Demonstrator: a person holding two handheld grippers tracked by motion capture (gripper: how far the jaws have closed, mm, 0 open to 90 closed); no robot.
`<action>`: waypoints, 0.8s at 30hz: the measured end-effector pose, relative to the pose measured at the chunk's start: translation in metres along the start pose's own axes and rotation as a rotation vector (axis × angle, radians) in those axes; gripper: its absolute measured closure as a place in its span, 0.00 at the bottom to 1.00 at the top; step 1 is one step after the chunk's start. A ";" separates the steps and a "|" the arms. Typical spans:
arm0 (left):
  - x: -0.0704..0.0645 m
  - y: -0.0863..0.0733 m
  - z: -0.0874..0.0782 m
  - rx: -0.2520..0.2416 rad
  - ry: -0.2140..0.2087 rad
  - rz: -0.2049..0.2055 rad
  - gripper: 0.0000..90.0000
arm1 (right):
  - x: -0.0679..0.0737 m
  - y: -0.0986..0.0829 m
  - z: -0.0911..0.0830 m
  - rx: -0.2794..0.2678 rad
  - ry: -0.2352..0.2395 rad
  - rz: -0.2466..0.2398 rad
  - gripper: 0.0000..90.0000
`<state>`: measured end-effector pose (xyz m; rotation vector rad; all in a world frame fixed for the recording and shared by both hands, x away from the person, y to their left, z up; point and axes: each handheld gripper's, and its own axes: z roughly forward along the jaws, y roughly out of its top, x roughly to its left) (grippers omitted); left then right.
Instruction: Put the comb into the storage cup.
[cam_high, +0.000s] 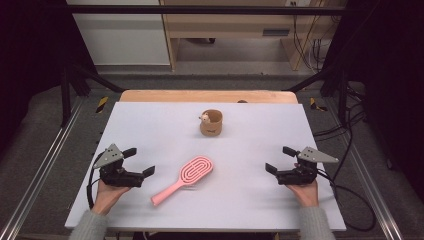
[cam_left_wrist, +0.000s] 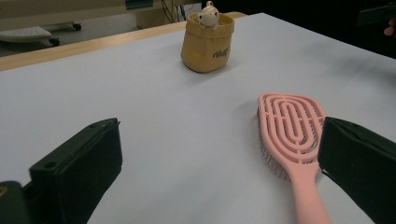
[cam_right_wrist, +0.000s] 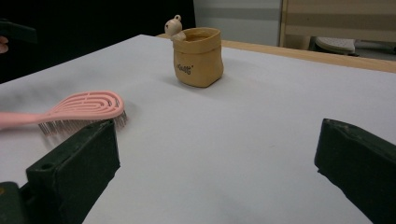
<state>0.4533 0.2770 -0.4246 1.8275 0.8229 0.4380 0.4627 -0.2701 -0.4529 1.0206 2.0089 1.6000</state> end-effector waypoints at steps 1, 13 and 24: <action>-0.001 0.001 0.001 0.004 -0.002 0.000 0.00 | 0.000 0.000 0.000 -0.001 0.000 0.002 0.00; -0.017 0.007 0.011 0.052 -0.030 0.015 0.00 | 0.000 0.000 0.000 -0.002 -0.002 -0.001 0.00; -0.030 0.009 0.022 0.108 -0.026 0.028 0.00 | 0.000 0.000 0.000 -0.002 -0.004 -0.003 0.00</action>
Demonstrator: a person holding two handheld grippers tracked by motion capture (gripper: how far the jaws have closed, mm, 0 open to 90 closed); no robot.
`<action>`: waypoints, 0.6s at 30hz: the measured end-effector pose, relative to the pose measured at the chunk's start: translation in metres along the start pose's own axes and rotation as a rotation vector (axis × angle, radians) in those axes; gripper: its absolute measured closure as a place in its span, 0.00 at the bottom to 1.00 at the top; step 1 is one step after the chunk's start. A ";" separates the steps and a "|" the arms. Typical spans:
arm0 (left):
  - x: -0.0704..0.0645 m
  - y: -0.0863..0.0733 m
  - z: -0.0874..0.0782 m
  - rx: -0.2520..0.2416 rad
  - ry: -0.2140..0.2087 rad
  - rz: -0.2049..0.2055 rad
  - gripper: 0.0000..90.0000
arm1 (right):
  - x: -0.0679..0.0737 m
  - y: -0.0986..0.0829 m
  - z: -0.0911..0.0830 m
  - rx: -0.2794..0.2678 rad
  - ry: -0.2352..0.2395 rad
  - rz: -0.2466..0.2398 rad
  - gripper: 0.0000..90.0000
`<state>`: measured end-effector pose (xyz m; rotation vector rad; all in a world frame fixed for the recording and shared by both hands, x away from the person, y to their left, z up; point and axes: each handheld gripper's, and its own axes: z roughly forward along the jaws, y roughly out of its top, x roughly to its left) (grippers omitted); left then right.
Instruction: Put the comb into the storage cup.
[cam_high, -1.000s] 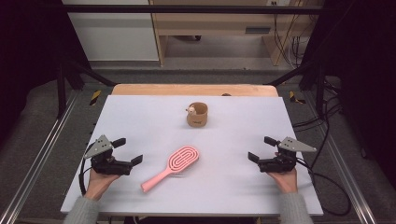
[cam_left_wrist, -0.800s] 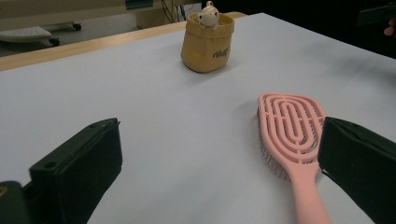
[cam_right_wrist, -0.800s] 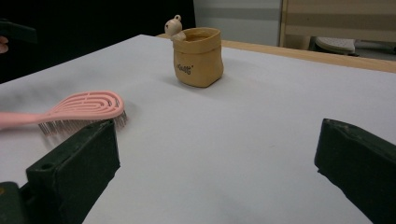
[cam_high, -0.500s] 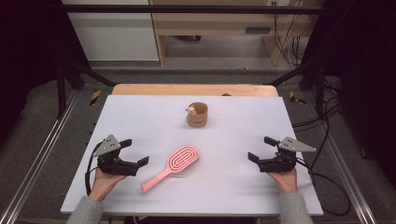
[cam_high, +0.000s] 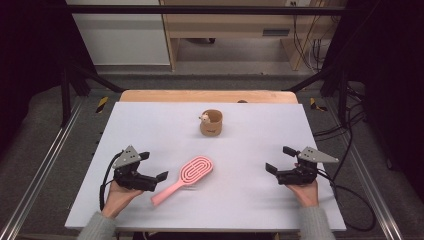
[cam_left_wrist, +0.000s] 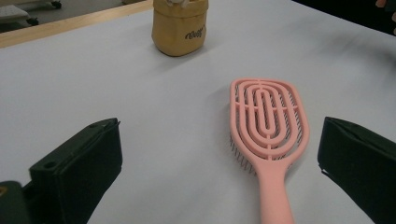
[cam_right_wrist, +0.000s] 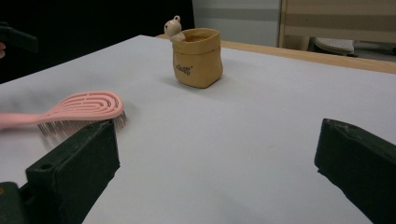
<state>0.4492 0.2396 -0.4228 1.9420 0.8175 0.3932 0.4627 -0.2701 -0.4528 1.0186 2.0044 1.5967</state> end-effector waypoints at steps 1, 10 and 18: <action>0.000 0.000 0.001 0.001 -0.001 -0.001 0.00 | 0.000 0.000 0.000 0.000 0.000 0.002 0.00; -0.007 0.000 0.010 0.066 -0.020 0.009 0.00 | 0.000 0.000 0.000 0.001 0.001 0.002 0.00; -0.013 0.000 0.020 0.130 -0.032 0.024 0.00 | 0.000 0.000 0.000 0.002 0.003 0.003 0.00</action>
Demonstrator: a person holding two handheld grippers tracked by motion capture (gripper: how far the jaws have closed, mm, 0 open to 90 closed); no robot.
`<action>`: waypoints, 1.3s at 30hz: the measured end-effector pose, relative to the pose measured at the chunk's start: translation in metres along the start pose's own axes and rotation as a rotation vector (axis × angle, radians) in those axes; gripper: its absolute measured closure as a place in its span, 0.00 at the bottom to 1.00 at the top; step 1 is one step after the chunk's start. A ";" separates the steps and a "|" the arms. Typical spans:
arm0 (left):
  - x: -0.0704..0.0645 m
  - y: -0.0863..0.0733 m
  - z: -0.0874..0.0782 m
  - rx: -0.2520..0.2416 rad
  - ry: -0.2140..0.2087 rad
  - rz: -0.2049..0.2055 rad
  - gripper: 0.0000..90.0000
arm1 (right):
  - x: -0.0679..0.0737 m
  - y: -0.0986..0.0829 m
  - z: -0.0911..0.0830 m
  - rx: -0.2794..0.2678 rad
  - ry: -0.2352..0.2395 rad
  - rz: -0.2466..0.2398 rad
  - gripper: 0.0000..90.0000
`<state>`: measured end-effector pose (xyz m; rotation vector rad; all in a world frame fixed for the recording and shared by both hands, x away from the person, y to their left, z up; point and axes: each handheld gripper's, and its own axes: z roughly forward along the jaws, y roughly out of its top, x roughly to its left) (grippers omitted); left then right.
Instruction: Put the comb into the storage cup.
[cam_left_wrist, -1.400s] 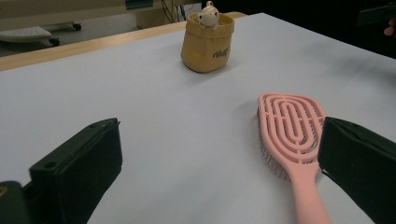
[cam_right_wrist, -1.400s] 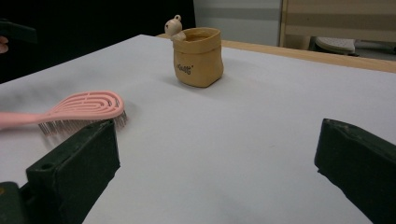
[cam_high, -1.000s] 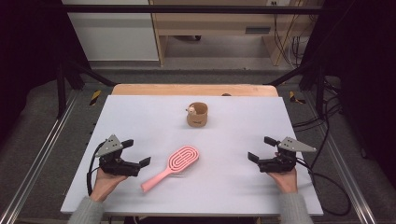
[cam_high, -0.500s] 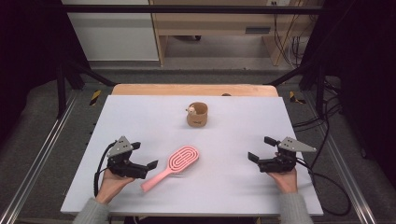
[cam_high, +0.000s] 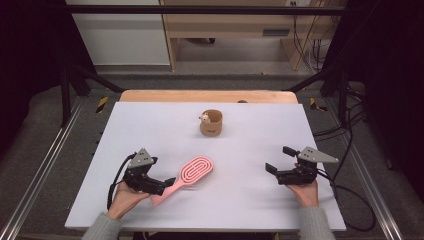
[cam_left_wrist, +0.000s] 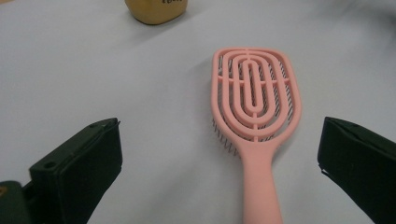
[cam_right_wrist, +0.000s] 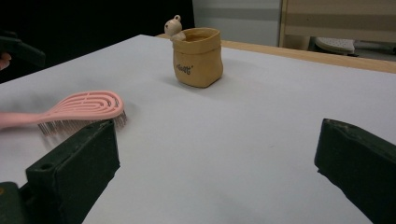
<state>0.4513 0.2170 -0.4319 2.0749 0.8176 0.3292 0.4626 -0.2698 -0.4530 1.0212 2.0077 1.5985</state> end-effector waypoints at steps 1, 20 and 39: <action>-0.001 0.000 0.001 0.006 -0.003 0.001 0.00 | 0.000 0.000 0.000 0.000 0.000 -0.001 0.00; -0.012 0.001 0.020 0.125 -0.009 0.027 0.01 | 0.000 0.000 0.000 0.001 0.002 -0.004 0.00; -0.020 -0.001 0.034 0.240 -0.007 0.060 0.11 | 0.000 0.000 0.000 0.006 0.003 -0.004 0.00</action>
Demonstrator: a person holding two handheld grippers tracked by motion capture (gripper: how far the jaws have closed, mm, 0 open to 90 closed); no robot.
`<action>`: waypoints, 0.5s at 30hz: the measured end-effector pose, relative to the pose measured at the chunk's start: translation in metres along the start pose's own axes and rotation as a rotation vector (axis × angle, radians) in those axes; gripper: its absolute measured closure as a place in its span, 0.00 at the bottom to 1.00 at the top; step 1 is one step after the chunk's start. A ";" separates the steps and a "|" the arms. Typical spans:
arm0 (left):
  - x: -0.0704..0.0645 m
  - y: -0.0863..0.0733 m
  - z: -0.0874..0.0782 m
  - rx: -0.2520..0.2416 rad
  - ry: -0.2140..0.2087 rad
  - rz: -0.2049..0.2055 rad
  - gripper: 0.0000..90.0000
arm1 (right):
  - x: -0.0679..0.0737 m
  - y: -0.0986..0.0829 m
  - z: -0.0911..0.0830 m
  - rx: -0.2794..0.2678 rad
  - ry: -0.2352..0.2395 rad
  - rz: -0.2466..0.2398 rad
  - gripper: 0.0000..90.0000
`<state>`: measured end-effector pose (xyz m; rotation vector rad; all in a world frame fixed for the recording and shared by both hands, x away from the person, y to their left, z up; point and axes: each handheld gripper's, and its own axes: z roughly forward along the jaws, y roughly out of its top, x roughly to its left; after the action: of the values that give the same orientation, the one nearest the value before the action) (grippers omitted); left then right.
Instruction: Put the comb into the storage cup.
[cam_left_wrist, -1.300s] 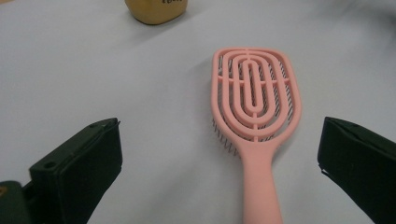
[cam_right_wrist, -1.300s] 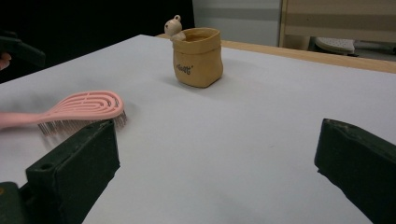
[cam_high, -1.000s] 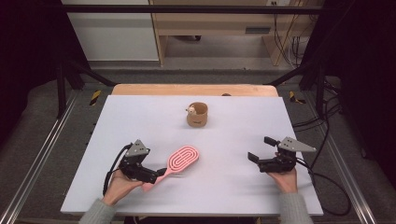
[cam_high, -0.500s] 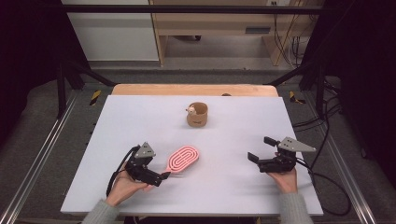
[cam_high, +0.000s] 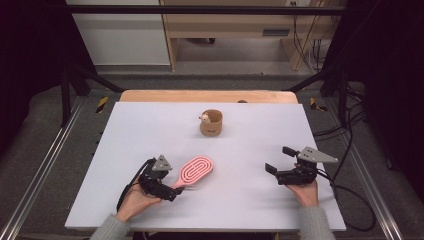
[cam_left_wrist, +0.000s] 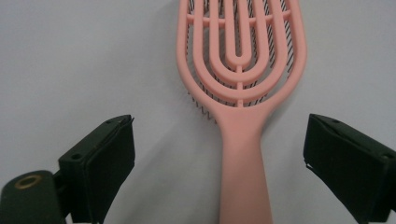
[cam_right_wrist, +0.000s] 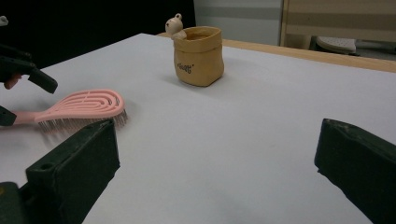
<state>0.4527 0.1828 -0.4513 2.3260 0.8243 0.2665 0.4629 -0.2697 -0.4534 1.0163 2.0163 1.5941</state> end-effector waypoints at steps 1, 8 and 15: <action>0.000 0.000 0.000 0.005 -0.004 0.001 0.13 | 0.000 0.000 0.000 0.000 0.000 0.000 0.00; -0.001 0.000 0.002 0.030 -0.019 0.004 0.25 | 0.000 0.000 0.000 0.001 0.000 0.001 0.00; -0.005 0.001 0.004 0.058 -0.014 0.021 0.37 | 0.000 0.000 0.000 0.001 0.000 0.000 0.00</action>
<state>0.4514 0.1769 -0.4538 2.3889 0.8111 0.2374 0.4630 -0.2697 -0.4535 1.0168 2.0177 1.5927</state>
